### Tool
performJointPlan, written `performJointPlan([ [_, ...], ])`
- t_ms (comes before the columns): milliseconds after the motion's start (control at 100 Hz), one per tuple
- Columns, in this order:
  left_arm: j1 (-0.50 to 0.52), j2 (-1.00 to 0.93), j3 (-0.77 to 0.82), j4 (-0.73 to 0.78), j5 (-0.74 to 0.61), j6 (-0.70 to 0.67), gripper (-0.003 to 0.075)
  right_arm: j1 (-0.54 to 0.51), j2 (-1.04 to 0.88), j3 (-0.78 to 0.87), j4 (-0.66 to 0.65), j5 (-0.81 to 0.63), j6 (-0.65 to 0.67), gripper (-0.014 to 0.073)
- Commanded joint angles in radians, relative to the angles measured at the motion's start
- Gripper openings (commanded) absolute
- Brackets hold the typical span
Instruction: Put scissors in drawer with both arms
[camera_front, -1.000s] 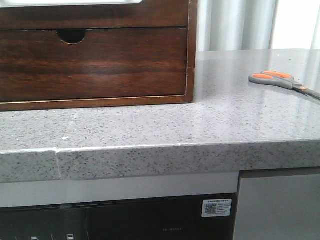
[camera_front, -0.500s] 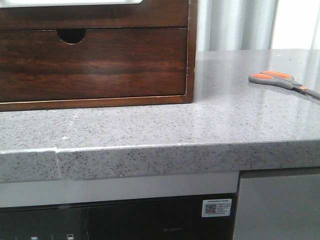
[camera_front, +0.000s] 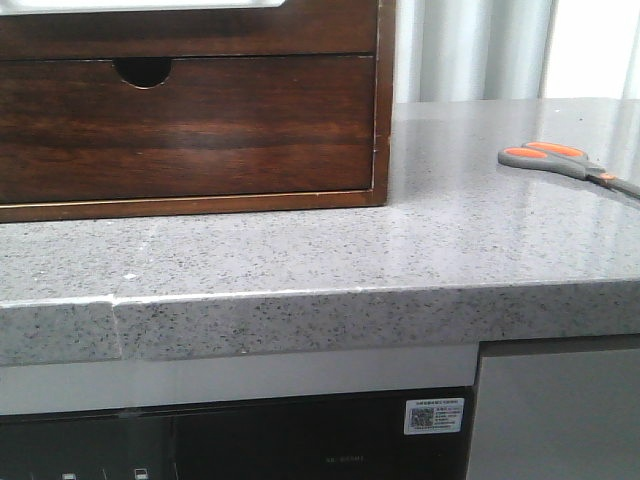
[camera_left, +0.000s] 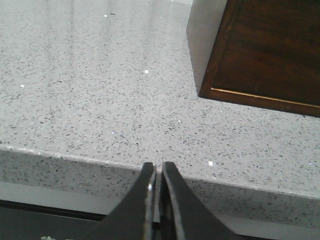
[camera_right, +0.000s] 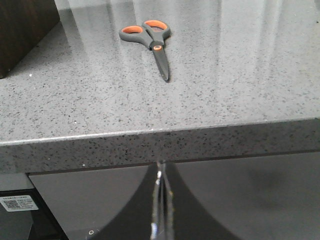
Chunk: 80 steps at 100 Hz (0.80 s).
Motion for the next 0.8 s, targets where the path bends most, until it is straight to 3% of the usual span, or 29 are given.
performJointPlan([
  [0,0.002,-0.035,0.019,0.004,-0.07,-0.007,-0.002,-0.006,-0.029,0.032,-0.017,-0.03,-0.004,-0.0066],
  [620,0.002,-0.035,0.019,0.001,-0.166,-0.007,-0.002,-0.006,-0.029,0.032,-0.024,-0.085,-0.004,-0.0066],
  [790,0.002,-0.035,0.019,-0.075,-0.26,-0.007,-0.002,-0.006,-0.029,0.032,-0.026,-0.27,-0.004,-0.0066],
])
